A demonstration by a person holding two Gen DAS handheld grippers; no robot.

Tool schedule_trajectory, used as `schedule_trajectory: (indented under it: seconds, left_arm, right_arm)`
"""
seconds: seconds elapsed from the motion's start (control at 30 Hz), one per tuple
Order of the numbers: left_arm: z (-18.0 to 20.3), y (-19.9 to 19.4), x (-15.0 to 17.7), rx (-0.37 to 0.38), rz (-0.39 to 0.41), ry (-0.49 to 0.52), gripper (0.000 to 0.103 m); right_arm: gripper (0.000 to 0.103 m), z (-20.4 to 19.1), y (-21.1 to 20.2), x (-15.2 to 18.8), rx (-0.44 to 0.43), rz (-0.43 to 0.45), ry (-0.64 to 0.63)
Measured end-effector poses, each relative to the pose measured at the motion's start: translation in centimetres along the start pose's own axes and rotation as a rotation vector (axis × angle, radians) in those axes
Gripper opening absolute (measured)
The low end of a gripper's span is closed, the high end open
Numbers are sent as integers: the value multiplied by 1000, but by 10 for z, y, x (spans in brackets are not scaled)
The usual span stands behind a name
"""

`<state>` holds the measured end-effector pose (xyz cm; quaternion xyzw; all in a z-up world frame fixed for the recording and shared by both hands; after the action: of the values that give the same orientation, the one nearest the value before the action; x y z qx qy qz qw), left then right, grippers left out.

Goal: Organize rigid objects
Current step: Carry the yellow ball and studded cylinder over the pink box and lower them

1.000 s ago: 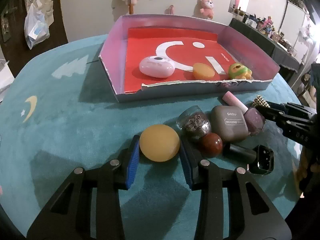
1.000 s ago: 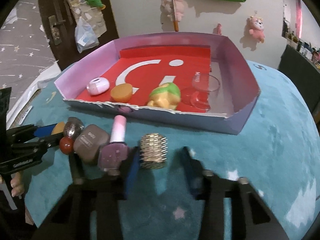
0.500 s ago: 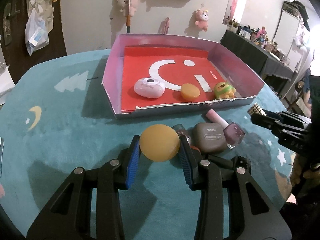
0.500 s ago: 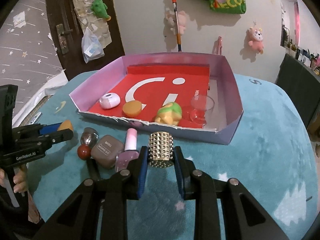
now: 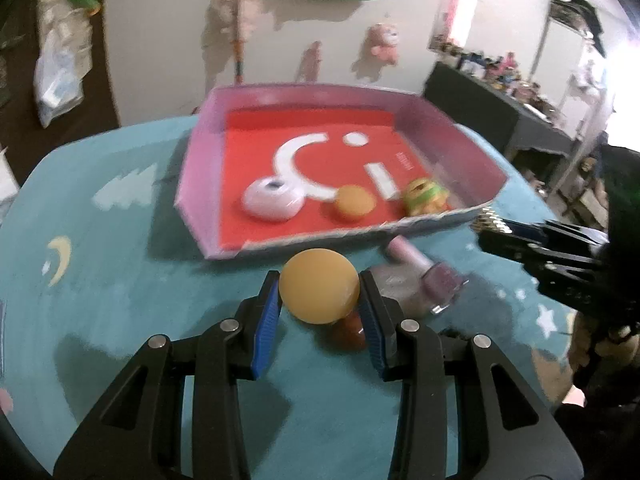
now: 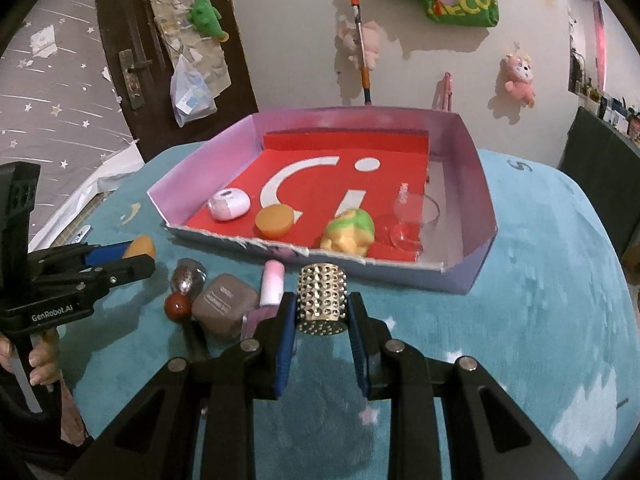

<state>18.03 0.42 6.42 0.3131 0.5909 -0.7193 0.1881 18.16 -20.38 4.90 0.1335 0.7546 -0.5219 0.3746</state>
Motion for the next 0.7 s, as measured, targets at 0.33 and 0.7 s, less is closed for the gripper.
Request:
schedule_trajectory:
  seconds: [0.33, 0.7]
  left_arm:
    - [42, 49, -68, 125, -54, 185, 36]
    - [56, 113, -105, 159, -195, 297, 36]
  right_arm:
    - [27, 7, 10, -63, -35, 10, -129]
    - [27, 33, 64, -106, -80, -212, -254]
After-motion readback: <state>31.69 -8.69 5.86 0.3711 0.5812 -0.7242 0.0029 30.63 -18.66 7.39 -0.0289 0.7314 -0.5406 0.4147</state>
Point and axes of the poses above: each gripper's, at about its wrist camera, not at the fingertips, and y roughly the way its jaws point, z to its right, x to its underside, the point moved 3 cm from there along y, roughly the way its jaws point, and after that the axes turned 2 degrees about -x, right-handed, at the moved point
